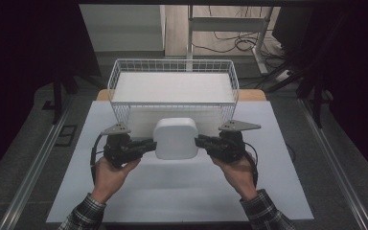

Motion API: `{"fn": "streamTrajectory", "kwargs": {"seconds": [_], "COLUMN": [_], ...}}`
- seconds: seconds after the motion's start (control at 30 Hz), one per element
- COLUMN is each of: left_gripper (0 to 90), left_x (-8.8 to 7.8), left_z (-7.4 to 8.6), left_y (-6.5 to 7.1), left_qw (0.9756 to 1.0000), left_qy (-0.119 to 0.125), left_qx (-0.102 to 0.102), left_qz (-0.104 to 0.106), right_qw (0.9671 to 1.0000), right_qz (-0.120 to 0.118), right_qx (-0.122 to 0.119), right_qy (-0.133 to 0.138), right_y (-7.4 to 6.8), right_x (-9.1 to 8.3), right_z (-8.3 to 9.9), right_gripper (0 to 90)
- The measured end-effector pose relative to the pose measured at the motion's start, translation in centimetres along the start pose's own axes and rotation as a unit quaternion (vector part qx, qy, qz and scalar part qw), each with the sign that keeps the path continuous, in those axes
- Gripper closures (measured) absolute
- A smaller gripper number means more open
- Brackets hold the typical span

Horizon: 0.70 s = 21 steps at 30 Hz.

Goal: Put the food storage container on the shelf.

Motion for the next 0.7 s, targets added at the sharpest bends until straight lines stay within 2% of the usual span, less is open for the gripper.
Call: {"fn": "streamTrajectory", "kwargs": {"seconds": [0.13,0.3,0.47,0.6,0.63,0.67,0.7], "left_gripper": [79.5,79.5,79.5,79.5,79.5,79.5,79.5], "left_x": [-0.2,-0.7,-1.1,-1.5,-1.7,-1.7,-1.8], "left_z": [-1.0,-3.3,-4.7,-6.2,-7.0,-7.0,-7.4], "left_y": [0.0,-0.1,-0.2,-0.5,-0.6,-0.6,-0.6], "left_qw": [0.9999,0.9997,0.9995,0.9992,0.999,0.999,0.999], "left_qy": [0.004,0.011,0.017,0.025,0.028,0.028,0.029], "left_qx": [0.009,0.021,0.022,0.027,0.028,0.028,0.029], "left_qz": [-0.004,-0.011,-0.015,-0.018,-0.019,-0.019,-0.02], "right_qw": [1.0,0.9998,0.9997,0.9994,0.9993,0.9993,0.9992], "right_qz": [-0.001,-0.002,-0.001,0.002,0.003,0.003,0.005], "right_qx": [0.003,0.008,0.009,0.008,0.007,0.007,0.006], "right_qy": [0.005,0.018,0.023,0.032,0.035,0.035,0.04], "right_y": [0.2,0.6,0.9,1.2,1.2,1.2,1.4], "right_x": [-0.1,-0.2,-0.2,-0.1,-0.1,-0.1,-0.1], "right_z": [-1.0,-2.9,-4.3,-6.3,-6.8,-6.8,-7.7], "right_gripper": [78.3,78.3,78.3,78.2,78.2,78.2,78.1]}}
Point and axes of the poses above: each handheld gripper's, and its own axes: x roughly forward along the jaws, z roughly out of its underside, y roughly to its right, the point moved 9 cm from there along x, roughly forward along the jaws, and after that the axes turned 11 degrees about z, right-handed, at the moved point
